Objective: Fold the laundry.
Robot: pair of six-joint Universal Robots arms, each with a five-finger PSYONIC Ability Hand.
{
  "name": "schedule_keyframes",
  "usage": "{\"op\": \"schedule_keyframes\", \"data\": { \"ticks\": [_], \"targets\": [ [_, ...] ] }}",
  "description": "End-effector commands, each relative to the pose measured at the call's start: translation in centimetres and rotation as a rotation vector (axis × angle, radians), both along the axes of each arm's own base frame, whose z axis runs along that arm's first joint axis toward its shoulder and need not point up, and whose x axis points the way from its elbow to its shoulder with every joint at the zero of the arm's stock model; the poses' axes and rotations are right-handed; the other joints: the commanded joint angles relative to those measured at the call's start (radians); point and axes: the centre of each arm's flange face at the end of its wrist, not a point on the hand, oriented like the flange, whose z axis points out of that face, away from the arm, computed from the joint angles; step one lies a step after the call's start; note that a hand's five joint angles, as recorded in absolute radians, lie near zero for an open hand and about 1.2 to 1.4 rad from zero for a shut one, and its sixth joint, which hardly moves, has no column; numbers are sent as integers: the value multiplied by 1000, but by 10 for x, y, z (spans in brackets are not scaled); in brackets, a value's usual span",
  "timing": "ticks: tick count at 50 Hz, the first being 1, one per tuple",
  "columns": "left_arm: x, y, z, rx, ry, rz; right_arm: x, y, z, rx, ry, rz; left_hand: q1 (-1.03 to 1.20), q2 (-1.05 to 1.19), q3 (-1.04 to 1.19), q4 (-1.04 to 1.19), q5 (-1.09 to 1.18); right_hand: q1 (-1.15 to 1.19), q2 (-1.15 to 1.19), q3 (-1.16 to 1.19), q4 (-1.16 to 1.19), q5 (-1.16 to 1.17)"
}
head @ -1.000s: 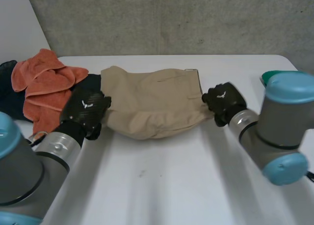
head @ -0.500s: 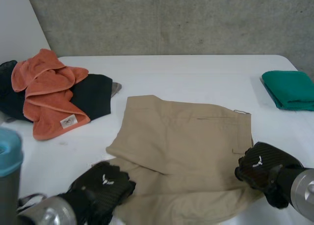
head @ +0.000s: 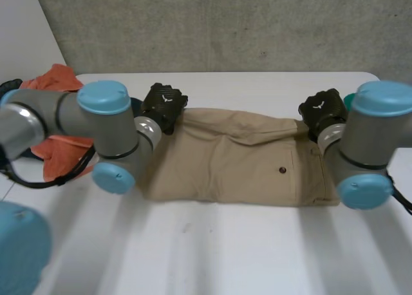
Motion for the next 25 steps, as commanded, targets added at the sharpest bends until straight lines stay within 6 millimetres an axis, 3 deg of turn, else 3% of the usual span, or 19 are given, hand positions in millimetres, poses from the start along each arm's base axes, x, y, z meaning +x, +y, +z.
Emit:
{"op": "schedule_keyframes", "data": {
  "ticks": [1, 2, 3, 7, 9, 14, 17, 21, 25],
  "targets": [
    [-19, -31, -20, -87, 31, 1, 16, -43, -43, -148, 76, -17, -431, -466, -460, -470, -417, -921, -990, -1013, -1021, -988],
    [-23, -31, -17, -101, 38, -5, 16, -46, -43, -166, 72, -25, -987, -1022, -1016, -1027, -974, -921, -990, -1013, -1021, -988],
    [-25, -29, -17, -105, 38, -12, 16, -48, -40, -182, 64, -33, -865, -900, -894, -905, -852, -921, -990, -1013, -1021, -988],
    [-34, -17, -4, -118, 55, -37, 15, -46, -13, -234, 4, -54, -987, -1022, -1016, -1027, -974, -921, -990, -1013, -1021, -988],
    [-35, -12, 5, -123, 58, -40, 11, -38, 19, -270, -53, -63, -987, -1022, -1016, -1027, -974, -921, -990, -1013, -1021, -988],
    [-21, 5, 53, -152, 78, -34, -1, -8, 71, -280, -113, -54, -987, -1022, -1016, -1027, -974, -921, -990, -1013, -1021, -988],
    [-12, 20, 67, -136, 80, -35, -10, 19, 70, -135, -73, -32, -987, -1022, -1016, -1027, -974, -921, -990, -1013, -1021, -988],
    [1, 44, 75, -87, 77, -42, -27, 51, 42, 168, -84, -53, -987, -1022, -1016, -1027, -974, -912, -980, -1003, -1011, -979],
    [11, 65, 68, -23, 79, -52, -41, 81, 14, 435, -216, -57, -987, -1022, -1016, -1027, -974, -783, -851, -874, -882, -850]
  ]
}}
